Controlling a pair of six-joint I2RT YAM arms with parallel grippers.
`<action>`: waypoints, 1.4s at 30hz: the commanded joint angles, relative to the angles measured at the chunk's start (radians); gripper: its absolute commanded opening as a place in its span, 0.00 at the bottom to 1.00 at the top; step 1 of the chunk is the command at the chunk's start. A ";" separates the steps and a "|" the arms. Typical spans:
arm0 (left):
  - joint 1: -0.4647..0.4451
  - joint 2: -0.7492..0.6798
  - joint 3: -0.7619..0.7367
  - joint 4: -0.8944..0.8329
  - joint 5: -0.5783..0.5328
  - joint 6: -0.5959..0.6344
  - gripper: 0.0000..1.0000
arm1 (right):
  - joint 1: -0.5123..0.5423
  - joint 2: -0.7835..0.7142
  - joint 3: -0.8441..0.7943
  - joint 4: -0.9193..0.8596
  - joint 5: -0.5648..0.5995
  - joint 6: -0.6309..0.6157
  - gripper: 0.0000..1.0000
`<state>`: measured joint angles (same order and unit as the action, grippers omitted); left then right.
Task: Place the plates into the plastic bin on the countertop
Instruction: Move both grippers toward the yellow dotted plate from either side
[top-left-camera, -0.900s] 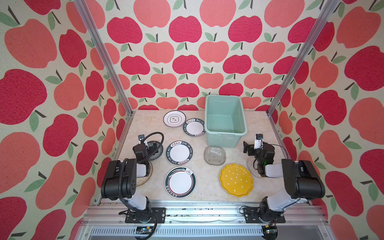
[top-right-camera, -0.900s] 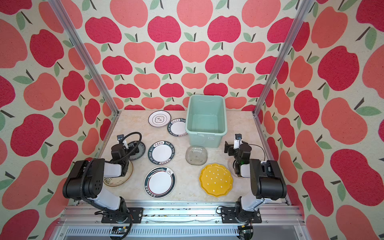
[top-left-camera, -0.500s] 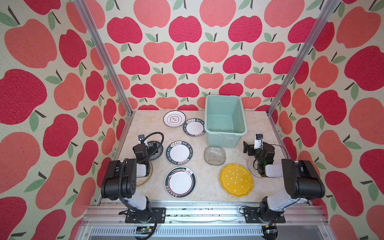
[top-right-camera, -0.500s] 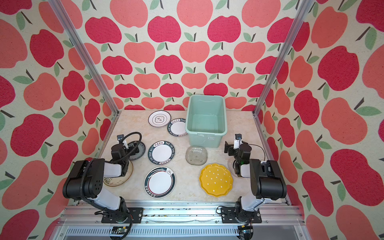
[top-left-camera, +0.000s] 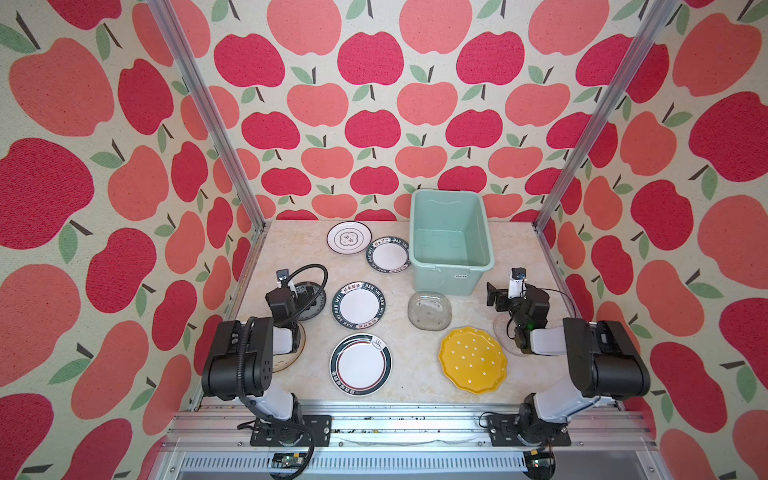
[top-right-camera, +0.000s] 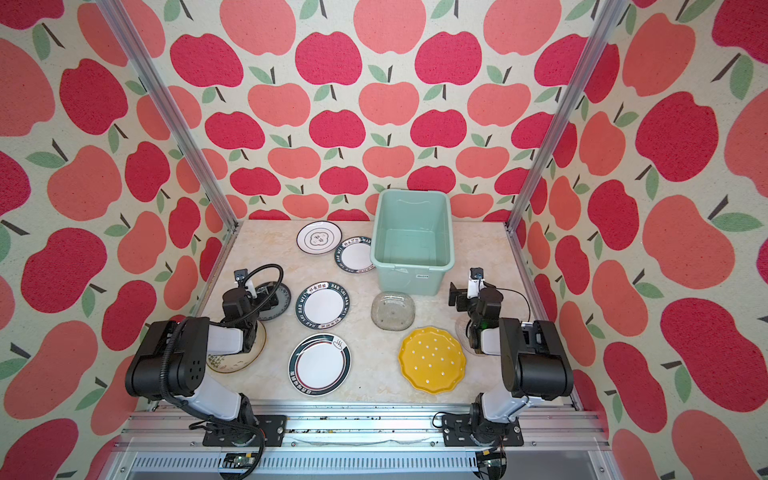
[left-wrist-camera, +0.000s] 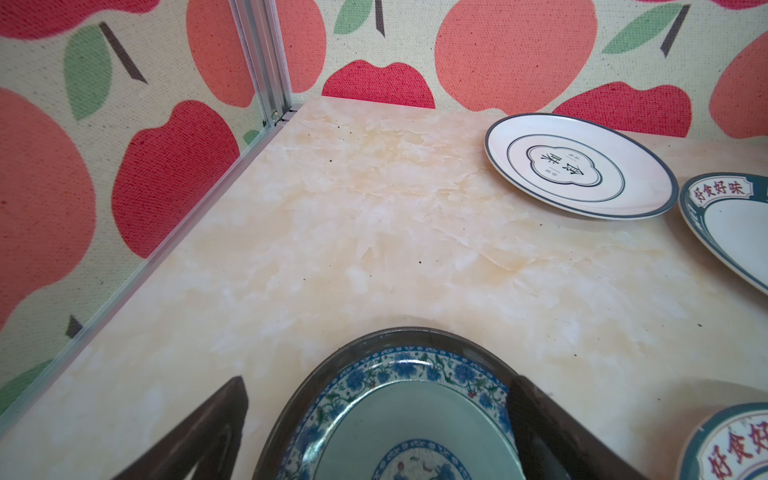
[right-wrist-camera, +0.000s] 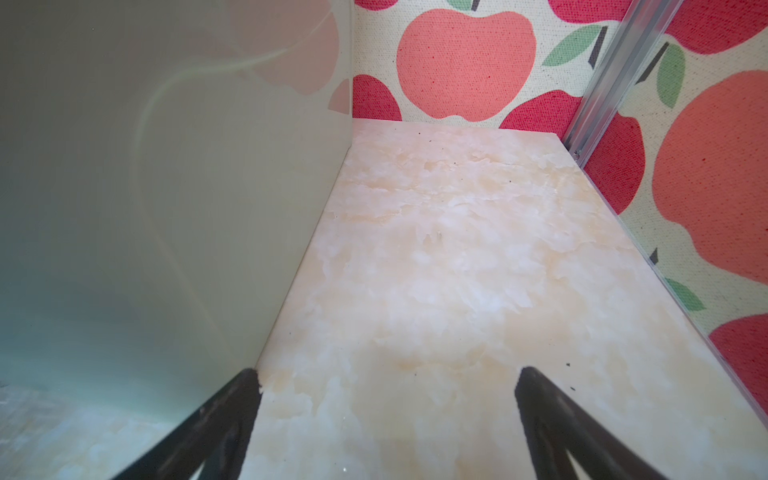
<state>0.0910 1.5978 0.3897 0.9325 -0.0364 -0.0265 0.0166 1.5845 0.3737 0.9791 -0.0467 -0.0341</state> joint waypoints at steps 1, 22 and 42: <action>-0.004 0.011 -0.008 0.024 0.007 0.019 0.99 | -0.004 0.004 -0.008 0.009 -0.009 -0.003 0.99; -0.176 -0.577 0.264 -0.997 -0.143 -0.210 0.99 | 0.003 -0.634 0.288 -1.031 0.054 0.471 0.99; -0.637 -0.684 0.558 -1.776 0.242 -0.865 0.93 | -0.062 -0.788 0.460 -2.096 -0.244 0.629 0.94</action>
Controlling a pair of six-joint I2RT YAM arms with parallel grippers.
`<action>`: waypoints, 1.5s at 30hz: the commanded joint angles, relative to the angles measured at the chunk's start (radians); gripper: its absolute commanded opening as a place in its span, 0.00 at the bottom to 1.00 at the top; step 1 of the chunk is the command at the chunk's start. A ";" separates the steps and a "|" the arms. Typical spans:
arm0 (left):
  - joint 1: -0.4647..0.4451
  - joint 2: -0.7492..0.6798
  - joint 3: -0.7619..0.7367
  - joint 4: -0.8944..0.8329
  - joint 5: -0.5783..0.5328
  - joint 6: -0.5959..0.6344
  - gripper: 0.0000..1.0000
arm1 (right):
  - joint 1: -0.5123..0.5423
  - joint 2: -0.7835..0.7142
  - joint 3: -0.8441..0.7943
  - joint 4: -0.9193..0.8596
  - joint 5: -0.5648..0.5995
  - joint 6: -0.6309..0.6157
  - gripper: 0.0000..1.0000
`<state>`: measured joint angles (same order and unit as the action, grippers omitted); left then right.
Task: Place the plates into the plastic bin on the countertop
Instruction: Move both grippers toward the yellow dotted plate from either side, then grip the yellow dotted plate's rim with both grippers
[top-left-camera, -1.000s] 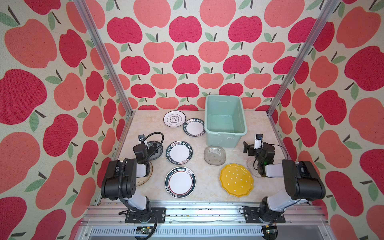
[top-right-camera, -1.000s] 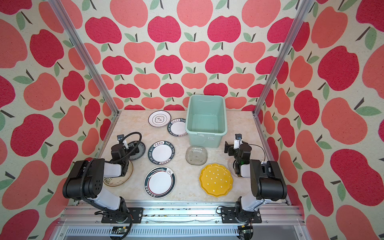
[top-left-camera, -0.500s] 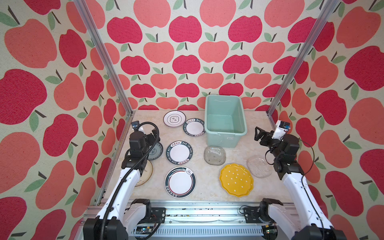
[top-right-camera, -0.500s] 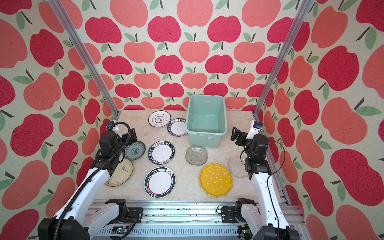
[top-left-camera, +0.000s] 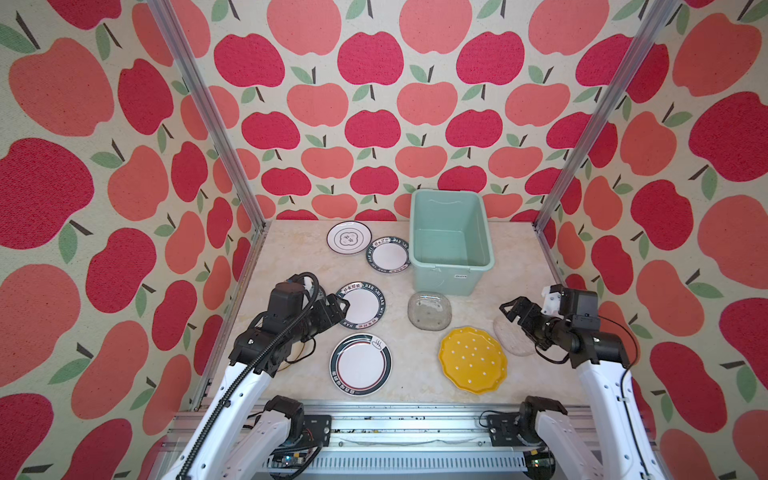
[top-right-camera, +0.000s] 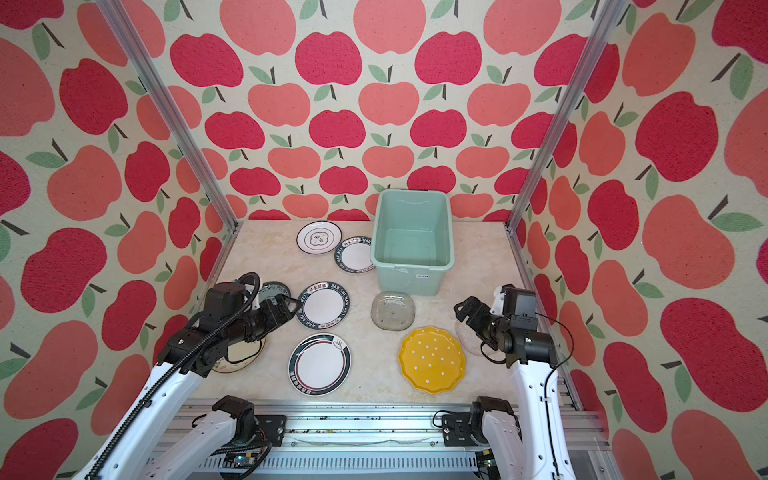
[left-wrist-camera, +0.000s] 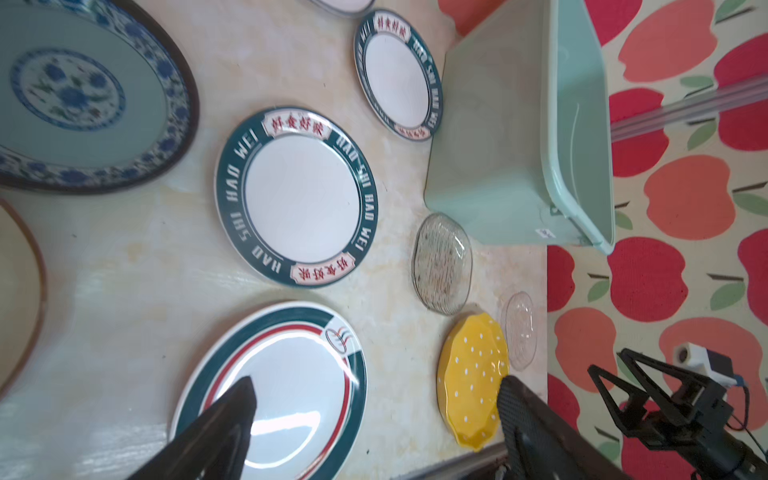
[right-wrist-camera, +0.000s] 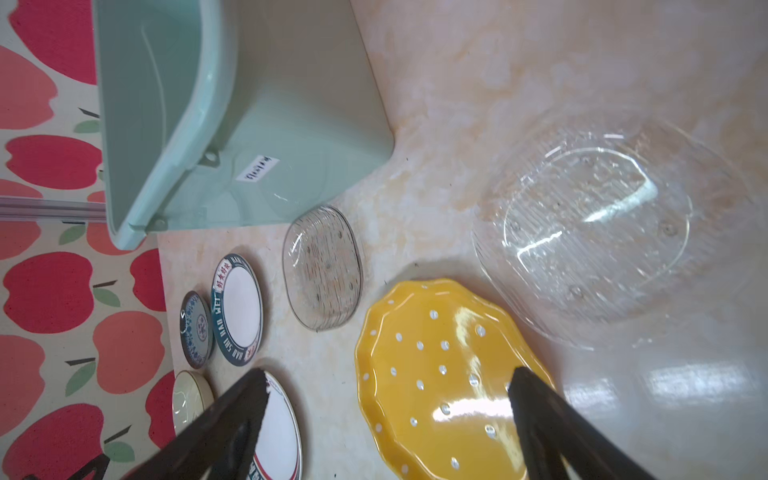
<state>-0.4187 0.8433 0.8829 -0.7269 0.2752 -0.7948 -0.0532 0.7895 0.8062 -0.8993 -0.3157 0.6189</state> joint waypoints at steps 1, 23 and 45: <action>-0.207 0.112 0.094 -0.114 -0.098 -0.104 0.93 | 0.008 0.008 0.032 -0.231 0.038 -0.025 0.95; -0.549 0.995 0.459 0.240 0.205 -0.202 0.96 | 0.049 0.128 -0.147 -0.137 0.130 0.026 0.99; -0.545 1.199 0.516 0.334 0.333 -0.266 0.68 | 0.087 0.385 -0.236 0.106 0.001 0.040 0.99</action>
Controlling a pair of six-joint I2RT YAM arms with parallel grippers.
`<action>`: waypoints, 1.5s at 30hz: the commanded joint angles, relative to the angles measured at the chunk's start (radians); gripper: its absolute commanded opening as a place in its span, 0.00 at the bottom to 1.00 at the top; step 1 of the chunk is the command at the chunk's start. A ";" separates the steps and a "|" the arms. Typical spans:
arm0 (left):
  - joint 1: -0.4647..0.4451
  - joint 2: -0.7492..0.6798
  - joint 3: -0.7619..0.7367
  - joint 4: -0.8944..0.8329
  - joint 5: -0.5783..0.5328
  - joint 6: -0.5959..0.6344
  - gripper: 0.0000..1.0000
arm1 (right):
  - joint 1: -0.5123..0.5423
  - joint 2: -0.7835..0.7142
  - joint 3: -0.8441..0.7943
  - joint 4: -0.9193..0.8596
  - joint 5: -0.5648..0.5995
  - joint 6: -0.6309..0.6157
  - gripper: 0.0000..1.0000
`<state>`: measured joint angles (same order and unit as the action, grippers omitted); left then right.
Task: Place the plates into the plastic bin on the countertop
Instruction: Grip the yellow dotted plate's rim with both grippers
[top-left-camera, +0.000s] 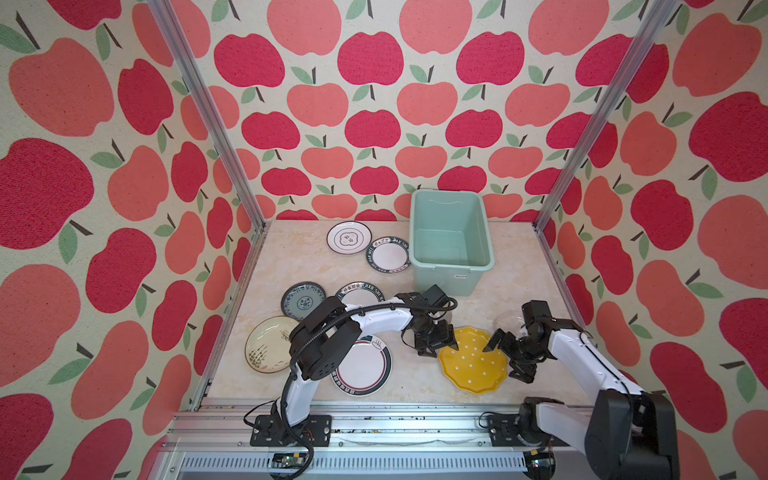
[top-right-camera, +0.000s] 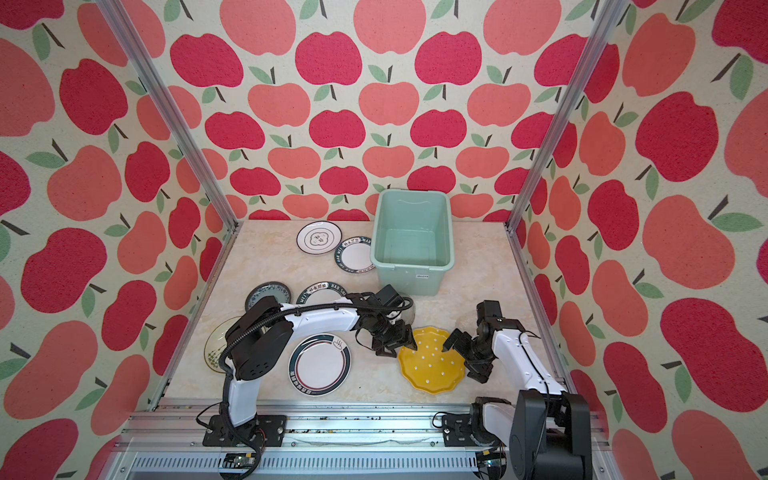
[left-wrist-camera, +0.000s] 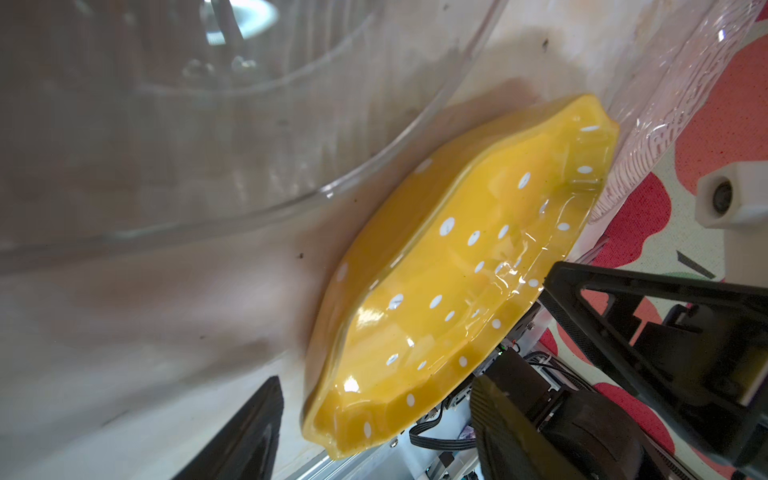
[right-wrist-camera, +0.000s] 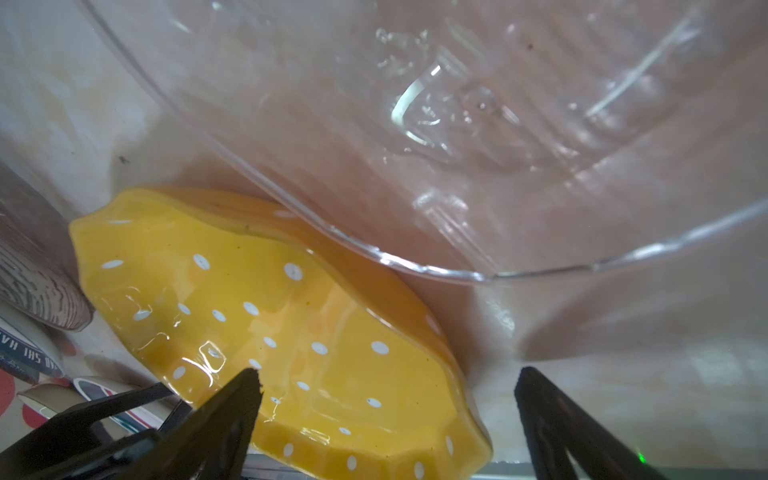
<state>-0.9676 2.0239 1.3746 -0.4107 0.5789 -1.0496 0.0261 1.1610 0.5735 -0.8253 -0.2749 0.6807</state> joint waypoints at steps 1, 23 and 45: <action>0.004 0.021 0.023 0.020 0.034 -0.015 0.66 | 0.010 0.017 -0.004 0.039 -0.047 -0.024 0.99; 0.008 0.017 -0.018 0.071 0.055 -0.045 0.32 | 0.059 0.027 0.000 0.066 -0.092 -0.067 0.82; 0.007 -0.183 -0.288 0.437 0.041 -0.123 0.29 | 0.117 0.071 -0.021 0.136 -0.194 -0.105 0.48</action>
<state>-0.9337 1.9167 1.0916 -0.1284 0.5739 -1.1618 0.1230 1.2369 0.5655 -0.7658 -0.3004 0.5884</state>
